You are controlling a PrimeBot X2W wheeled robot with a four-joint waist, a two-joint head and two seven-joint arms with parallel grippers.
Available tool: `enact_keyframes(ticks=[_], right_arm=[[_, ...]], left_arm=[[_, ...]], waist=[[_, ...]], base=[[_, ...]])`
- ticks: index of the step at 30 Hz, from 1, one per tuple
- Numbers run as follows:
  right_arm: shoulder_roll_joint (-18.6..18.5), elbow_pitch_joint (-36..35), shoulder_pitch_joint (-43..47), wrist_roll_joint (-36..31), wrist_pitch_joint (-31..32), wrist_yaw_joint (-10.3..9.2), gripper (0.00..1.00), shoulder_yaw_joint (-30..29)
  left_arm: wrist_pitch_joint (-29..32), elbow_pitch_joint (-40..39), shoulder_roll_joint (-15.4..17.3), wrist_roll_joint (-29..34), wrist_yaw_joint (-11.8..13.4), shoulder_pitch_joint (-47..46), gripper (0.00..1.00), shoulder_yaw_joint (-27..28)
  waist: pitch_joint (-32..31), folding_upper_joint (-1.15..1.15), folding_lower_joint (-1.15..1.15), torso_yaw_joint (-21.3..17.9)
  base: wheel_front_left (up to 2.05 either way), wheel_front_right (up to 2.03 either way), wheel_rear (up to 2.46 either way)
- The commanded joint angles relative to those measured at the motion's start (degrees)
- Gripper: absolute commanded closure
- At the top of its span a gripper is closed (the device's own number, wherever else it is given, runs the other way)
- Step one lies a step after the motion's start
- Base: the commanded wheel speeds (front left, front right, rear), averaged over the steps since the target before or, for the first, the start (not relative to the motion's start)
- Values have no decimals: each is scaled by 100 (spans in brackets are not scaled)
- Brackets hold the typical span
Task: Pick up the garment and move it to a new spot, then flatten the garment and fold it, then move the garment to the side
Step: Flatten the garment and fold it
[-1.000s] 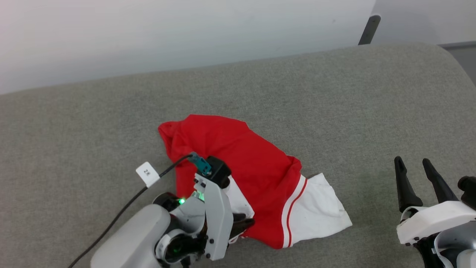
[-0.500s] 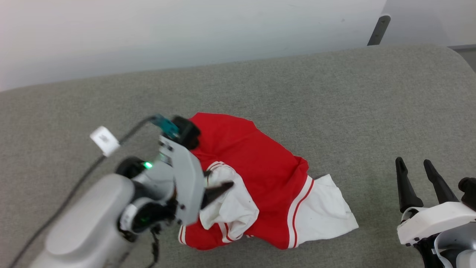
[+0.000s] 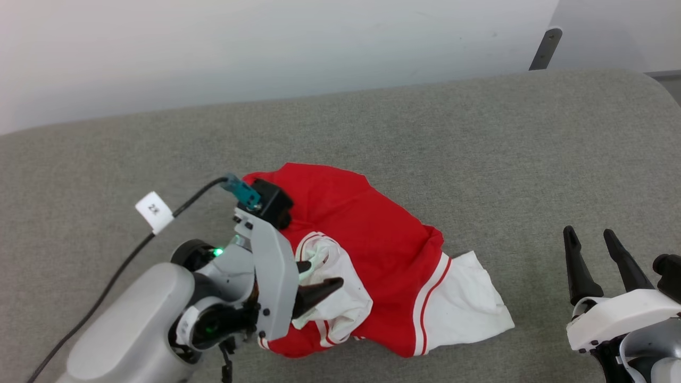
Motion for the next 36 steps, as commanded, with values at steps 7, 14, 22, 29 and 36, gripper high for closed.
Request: enact_keyframes(ticks=[7,14,22,29,36], right_arm=[[12,-26,-15,14,-11,-4,0,30],[12,-8,-47,17,-33,-4,0,27],[13,1,-39,-28,-47,-4,0,-37],[13,-17,23,-57,5,-4,0,-82],[13,-74,87,-79,58,-4,0,-137]], left_arm=[[-122,150,140,380,-71,0,0,-168],[-251,617,126,318,-142,49,100,-120],[-463,624,108,296,-156,-36,100,7],[-489,411,406,175,119,88,100,318],[-595,93,1124,61,572,486,100,913]], waist=[[86,0,0,-59],[137,0,0,-103],[125,0,0,-35],[41,0,0,71],[11,0,0,185]], base=[[0,0,0],[0,0,0],[0,0,0],[0,0,0],[0,0,0]])
